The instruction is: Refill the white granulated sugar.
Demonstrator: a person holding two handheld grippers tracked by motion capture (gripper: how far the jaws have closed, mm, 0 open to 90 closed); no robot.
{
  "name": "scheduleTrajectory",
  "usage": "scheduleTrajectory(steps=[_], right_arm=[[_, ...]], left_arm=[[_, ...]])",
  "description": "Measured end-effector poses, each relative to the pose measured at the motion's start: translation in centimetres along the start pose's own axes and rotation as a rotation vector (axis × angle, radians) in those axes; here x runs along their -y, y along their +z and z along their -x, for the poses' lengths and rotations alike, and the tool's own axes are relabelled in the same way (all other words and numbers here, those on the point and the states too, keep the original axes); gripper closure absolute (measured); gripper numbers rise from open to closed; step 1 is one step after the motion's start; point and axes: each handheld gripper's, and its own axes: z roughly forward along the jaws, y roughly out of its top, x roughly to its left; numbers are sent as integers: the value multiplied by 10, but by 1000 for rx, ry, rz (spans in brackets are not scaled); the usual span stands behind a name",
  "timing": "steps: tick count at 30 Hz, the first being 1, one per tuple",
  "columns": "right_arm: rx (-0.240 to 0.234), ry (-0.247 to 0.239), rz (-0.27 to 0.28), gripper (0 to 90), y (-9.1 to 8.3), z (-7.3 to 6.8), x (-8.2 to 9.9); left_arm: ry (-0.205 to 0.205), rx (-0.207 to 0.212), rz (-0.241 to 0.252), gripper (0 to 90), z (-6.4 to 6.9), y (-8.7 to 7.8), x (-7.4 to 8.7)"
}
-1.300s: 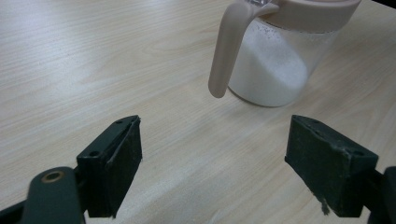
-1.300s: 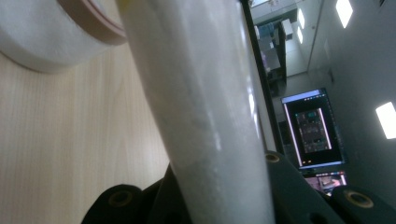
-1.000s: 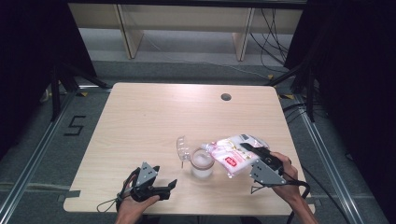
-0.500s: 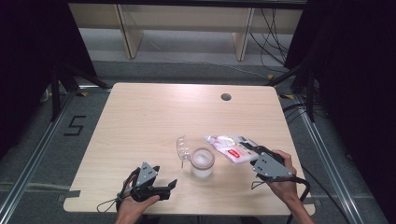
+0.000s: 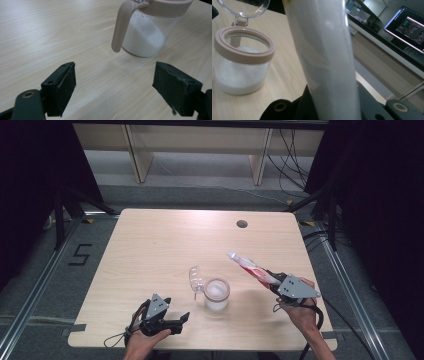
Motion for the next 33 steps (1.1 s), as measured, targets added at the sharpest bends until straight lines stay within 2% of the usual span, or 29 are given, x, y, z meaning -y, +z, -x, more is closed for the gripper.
scheduleTrajectory(steps=[2, 4, 5, 6, 9, 10, 13, 14, 15, 17, 18, 19, 20, 22, 23, 25, 26, 27, 29, 30, 31, 32, 33], right_arm=[[5, 12, 6, 887, 0, 1, 1], [3, 58, 13, 887, 1, 4, 5], [3, 58, 13, 887, 1, 4, 5], [5, 87, 23, 887, 2, 6, 8], [10, 131, 40, 887, 4, 11, 15], [10, 131, 40, 887, 4, 11, 15], [22, 188, 54, 887, 4, 16, 22], [26, 200, 58, 887, 4, 18, 24], [28, 216, 66, 887, 5, 20, 27], [26, 247, 71, 887, 5, 24, 30], [37, 246, 69, 887, 5, 25, 32], [35, 257, 75, 887, 5, 26, 33], [31, 289, 74, 887, 5, 26, 35], [35, 315, 77, 887, 4, 30, 41], [43, 334, 59, 887, 3, 30, 42], [45, 344, 62, 886, 4, 32, 46], [61, 365, 68, 886, 5, 33, 48], [52, 384, 62, 887, 4, 34, 49], [51, 391, 52, 886, 3, 35, 51], [64, 424, 67, 886, 3, 37, 55], [64, 424, 67, 886, 3, 37, 55], [74, 451, 58, 886, 2, 36, 55], [76, 442, 55, 886, 2, 37, 57]], left_arm=[[1, 0, 0, 180, 0, 0, 0], [-16, 8, 3, 180, 1, 0, 0], [-26, 13, -4, 180, 3, 0, 1], [-20, 3, -7, 179, 2, 0, 0], [-35, 13, 0, 180, 3, 1, 1], [-35, 13, 0, 180, 3, 1, 1], [-26, 5, 0, 180, 2, 1, 1], [-7, 4, -3, 179, 1, 0, 0], [-33, 8, 0, 180, 3, 1, 1], [-24, 1, 0, 180, 2, 1, 1], [-3, -2, -2, 180, 1, 1, 0], [-12, 9, -4, 180, 2, 1, 0], [-8, 7, -3, 180, 2, 1, 0], [8, 1, 0, 180, 0, 1, 0], [-9, -3, 1, 180, 1, 1, 0], [-3, -6, -2, 179, 1, 1, 0], [-25, -2, -3, 180, 2, 1, 1], [-6, -10, -1, 179, 1, 1, 0], [-1, -9, -3, 180, 1, 1, 0], [5, -14, -5, 180, 0, 1, 0], [5, -14, -5, 180, 0, 1, 0], [6, -14, -6, 180, 0, 1, 0], [8, -14, -6, 179, 0, 1, 0]])
